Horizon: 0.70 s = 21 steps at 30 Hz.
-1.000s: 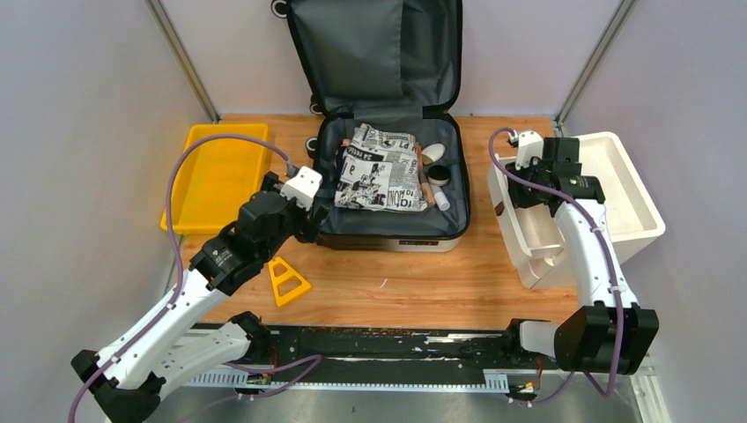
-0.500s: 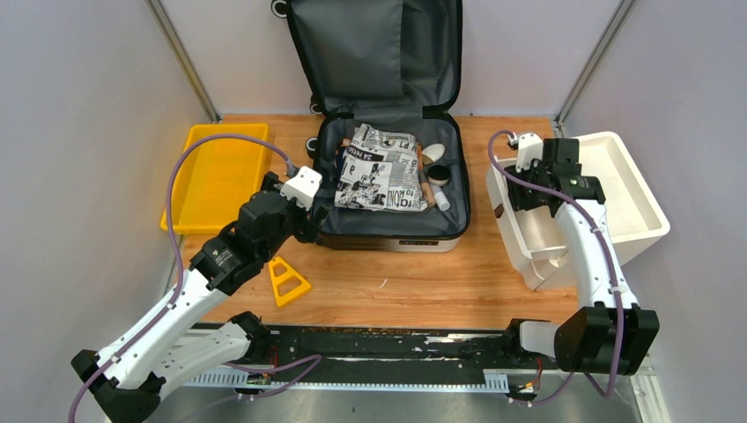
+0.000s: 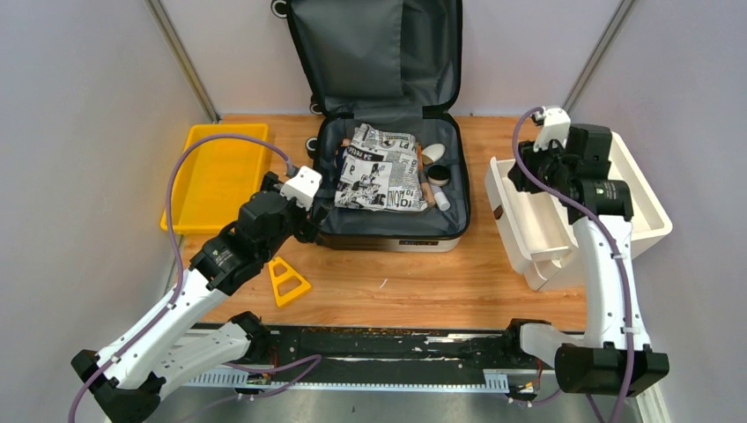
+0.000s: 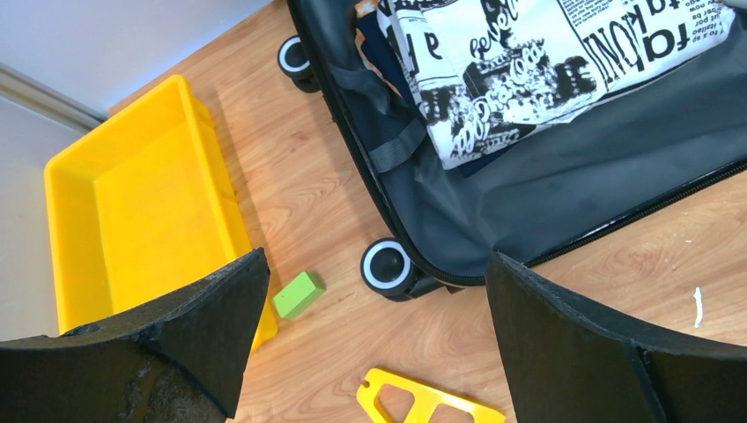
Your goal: Open, take out, and arrange the luggage
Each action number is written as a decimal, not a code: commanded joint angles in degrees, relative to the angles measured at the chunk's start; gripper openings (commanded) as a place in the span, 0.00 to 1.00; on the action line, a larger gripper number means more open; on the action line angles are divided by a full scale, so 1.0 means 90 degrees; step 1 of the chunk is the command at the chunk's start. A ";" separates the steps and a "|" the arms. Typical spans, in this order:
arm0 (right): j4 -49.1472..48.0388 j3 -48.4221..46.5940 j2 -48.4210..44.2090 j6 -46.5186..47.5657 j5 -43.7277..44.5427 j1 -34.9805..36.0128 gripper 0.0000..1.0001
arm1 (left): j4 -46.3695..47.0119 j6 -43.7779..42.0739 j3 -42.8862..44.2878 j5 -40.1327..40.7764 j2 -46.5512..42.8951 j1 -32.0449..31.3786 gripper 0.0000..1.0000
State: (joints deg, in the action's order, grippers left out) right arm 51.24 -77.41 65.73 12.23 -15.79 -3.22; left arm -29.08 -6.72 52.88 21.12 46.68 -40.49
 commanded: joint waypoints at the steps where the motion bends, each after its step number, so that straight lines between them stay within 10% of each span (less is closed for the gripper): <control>1: -0.0565 -0.0645 -0.0228 -0.0719 -0.0795 0.0208 0.32 | 0.0038 -0.0035 0.0030 0.0058 -0.0086 -0.0020 0.99; 21: -0.1508 -0.0423 0.2314 -0.2700 0.2356 0.2998 0.36 | 0.0545 -0.0104 -0.0217 -0.0328 -0.0951 -0.0013 1.00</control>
State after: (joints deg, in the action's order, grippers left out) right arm 39.75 -80.38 81.60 -7.33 -2.72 22.24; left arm -28.08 -6.76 52.18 20.84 41.25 -40.49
